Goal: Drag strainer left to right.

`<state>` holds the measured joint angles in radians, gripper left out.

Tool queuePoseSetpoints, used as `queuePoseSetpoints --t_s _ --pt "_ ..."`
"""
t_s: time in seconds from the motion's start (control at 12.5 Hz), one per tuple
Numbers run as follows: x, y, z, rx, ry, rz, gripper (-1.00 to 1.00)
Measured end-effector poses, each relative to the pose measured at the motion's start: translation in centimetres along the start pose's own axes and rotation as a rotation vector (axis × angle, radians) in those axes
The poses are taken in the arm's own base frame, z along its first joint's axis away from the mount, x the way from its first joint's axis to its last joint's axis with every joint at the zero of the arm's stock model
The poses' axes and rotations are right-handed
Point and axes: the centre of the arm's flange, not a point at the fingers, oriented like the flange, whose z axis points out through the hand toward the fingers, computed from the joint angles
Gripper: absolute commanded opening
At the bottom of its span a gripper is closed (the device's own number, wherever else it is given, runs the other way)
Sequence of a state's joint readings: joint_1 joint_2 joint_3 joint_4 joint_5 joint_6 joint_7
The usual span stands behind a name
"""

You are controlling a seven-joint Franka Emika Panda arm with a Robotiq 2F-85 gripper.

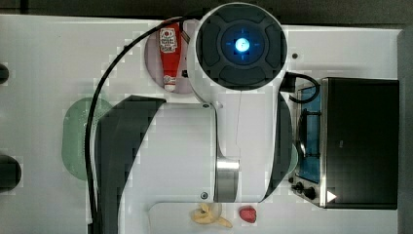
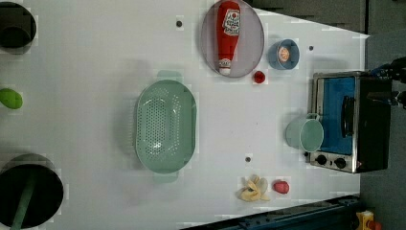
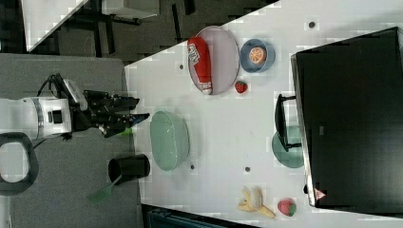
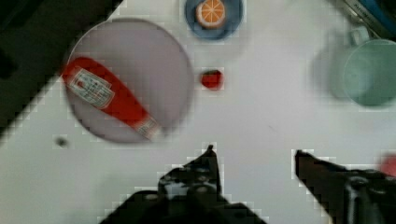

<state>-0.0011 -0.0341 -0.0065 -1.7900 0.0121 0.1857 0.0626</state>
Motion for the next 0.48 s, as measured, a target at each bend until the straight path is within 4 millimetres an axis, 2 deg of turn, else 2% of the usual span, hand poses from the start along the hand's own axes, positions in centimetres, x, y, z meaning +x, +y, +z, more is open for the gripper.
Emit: queuePoseSetpoints --t_s 0.08,0.16,0.24,0.32,0.4,0.48 --pt "-2.5 3.8 0.6 -0.097 -0.061 0.002 0.6" --pt "-5.4 7.9 -0.2 -0.17 -0.107 0.014 0.82" --pt "-7.5 11.2 -1.8 -0.168 -0.129 0.031 0.99" --pt "-8.7 13.5 -4.1 -0.139 -0.093 0.049 1.0" --pt "-9.4 14.9 -6.9 -0.092 -0.04 0.064 1.0" --pt "-9.9 15.4 -9.6 -0.021 0.016 0.067 1.0"
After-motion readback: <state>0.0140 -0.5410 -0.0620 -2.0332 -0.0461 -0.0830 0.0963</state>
